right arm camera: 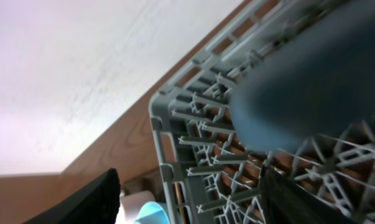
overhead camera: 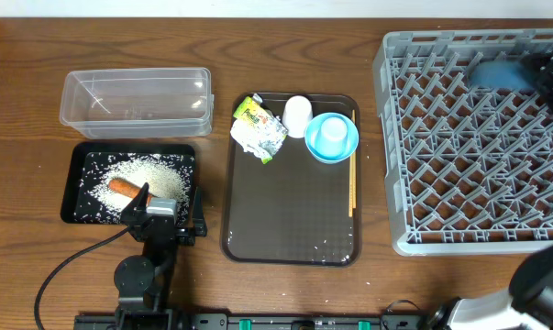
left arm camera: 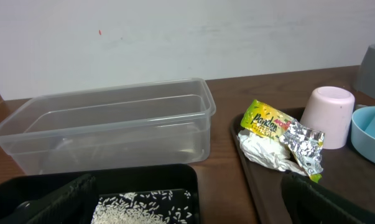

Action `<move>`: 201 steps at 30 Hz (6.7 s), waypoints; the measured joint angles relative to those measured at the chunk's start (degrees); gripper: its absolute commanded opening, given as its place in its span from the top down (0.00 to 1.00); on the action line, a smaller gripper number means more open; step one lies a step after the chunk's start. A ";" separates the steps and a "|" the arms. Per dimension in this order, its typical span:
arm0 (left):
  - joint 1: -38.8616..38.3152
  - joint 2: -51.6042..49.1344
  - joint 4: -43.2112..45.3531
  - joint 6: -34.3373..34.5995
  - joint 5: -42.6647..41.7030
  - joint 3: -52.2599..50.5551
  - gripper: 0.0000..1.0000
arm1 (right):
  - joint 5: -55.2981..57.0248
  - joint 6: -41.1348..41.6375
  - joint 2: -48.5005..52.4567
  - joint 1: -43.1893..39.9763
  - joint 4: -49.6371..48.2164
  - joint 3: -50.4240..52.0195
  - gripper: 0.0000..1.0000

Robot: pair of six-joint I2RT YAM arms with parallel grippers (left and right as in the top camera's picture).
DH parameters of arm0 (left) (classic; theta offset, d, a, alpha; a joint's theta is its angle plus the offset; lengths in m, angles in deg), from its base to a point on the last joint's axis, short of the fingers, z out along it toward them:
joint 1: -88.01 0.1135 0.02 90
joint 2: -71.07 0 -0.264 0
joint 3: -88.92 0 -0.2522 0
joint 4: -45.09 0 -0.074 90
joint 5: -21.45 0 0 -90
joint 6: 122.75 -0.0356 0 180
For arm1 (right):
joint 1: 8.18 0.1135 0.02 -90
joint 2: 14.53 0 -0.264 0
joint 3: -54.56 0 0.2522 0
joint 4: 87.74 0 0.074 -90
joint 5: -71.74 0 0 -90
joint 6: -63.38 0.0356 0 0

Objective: Sort waste into correct bins and load items into the dishwasher rack
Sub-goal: 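Lift the blue plate and place it upright in the dish rack, then move the right gripper to the light-blue cup and grasp it, then carry the light-blue cup right and set it in the rack, then move the right gripper back to the pink cup and grasp it, then carry the pink cup right and place it in the rack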

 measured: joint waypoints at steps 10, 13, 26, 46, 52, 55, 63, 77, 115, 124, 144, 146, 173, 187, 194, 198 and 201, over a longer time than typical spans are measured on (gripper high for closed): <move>0.00 0.00 0.00 0.02 0.00 0.00 0.04 | 2.84 0.92 -19.76 3.96 7.61 -0.07 0.03; 0.00 0.00 0.00 0.02 0.00 0.00 0.04 | 2.12 0.68 -23.71 9.73 8.41 -0.09 0.02; 0.00 0.00 0.00 0.02 0.00 0.00 0.04 | 30.34 -0.63 -12.83 48.78 13.07 -0.33 0.01; 0.00 0.00 0.00 0.02 0.00 0.00 0.04 | 43.76 0.28 16.76 57.05 10.08 -0.04 0.07; 0.00 0.00 0.02 0.02 0.00 0.00 0.04 | 44.02 0.42 19.56 57.61 9.07 -0.02 0.22; 0.00 0.00 0.00 0.02 0.00 0.00 0.04 | 44.11 0.44 20.04 58.12 8.22 -0.02 0.35; 0.00 0.00 0.02 0.00 0.00 0.00 0.04 | 44.28 0.70 20.04 58.51 9.29 -0.46 0.47; 0.00 0.00 0.00 0.02 -0.02 0.00 0.04 | 44.09 -1.18 0.20 48.39 22.40 -12.66 0.44; 0.00 0.00 0.00 0.00 0.00 0.00 0.04 | 44.81 -2.60 11.34 -6.69 21.90 -13.11 0.37; 0.00 0.00 0.02 0.02 0.00 0.00 0.04 | 46.07 -2.97 11.37 -7.56 21.88 -13.11 0.16; 0.00 0.00 0.00 0.02 0.00 0.00 0.04 | 22.93 -5.09 2.45 9.92 22.25 -12.98 0.16; 0.00 0.00 0.00 0.00 -0.02 0.00 0.04 | 21.70 -6.10 1.73 17.05 21.70 -13.03 0.15; 0.00 0.00 0.00 0.00 0.00 0.00 0.04 | 44.87 -3.39 26.32 64.04 0.90 -13.00 0.02; 0.00 0.00 0.00 0.00 0.00 0.00 0.04 | 46.56 -1.05 28.96 64.48 0.79 -13.00 0.16; 0.00 0.00 0.00 0.02 0.00 0.00 0.04 | 46.73 -0.81 29.27 64.48 0.39 -13.00 0.17; 0.00 0.00 0.00 0.00 0.00 0.00 0.04 | 46.71 -0.44 30.32 64.48 0.26 -12.96 0.38; 0.00 0.00 0.00 0.00 0.00 0.00 0.04 | 46.71 0.50 30.51 64.46 -0.37 -12.94 0.38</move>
